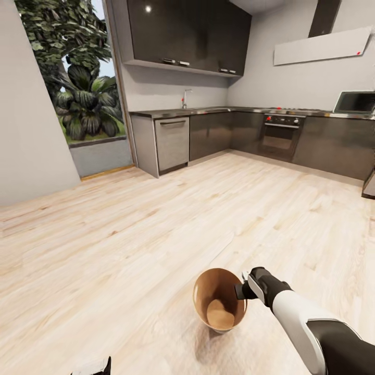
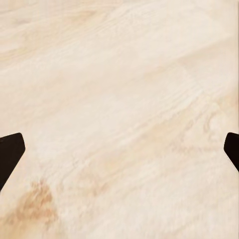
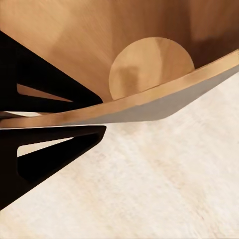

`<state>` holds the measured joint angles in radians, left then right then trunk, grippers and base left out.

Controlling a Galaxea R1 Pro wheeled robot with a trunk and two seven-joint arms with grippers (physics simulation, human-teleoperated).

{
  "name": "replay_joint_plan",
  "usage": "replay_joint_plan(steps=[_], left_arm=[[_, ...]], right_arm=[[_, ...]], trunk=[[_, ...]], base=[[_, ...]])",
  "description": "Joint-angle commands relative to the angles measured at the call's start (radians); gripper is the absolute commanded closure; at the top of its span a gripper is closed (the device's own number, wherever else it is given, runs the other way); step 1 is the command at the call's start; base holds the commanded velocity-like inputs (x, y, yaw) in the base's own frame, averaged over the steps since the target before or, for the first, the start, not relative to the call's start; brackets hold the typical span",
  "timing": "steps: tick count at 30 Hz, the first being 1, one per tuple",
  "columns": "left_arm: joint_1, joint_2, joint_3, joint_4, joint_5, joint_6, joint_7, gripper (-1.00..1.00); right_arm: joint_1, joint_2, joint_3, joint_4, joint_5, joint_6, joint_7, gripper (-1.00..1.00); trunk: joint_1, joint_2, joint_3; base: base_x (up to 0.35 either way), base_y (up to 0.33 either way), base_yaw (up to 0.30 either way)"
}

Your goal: Put the three can of soda from the living room inside the tash can in the kitchen.

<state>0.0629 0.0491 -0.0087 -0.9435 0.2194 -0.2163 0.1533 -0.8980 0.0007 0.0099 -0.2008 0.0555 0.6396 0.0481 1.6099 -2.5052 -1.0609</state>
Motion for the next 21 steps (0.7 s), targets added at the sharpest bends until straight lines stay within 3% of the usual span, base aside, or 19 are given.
replay_joint_plan(steps=[1,21], left_arm=[[0.000,0.000,0.000,0.000,0.000,0.000,0.000,-1.00],[0.000,0.000,0.000,0.001,-0.002,0.000,0.000,-1.00]], right_arm=[[0.007,0.000,-0.007,-0.001,-0.014,-0.016,0.007,1.00],[0.092,0.001,-0.007,0.001,-0.021,-0.113,0.009,1.00]], trunk=[[0.000,0.000,0.004],[-0.009,0.005,0.081]], base=[[0.000,0.000,0.000],[0.000,0.000,0.000]])
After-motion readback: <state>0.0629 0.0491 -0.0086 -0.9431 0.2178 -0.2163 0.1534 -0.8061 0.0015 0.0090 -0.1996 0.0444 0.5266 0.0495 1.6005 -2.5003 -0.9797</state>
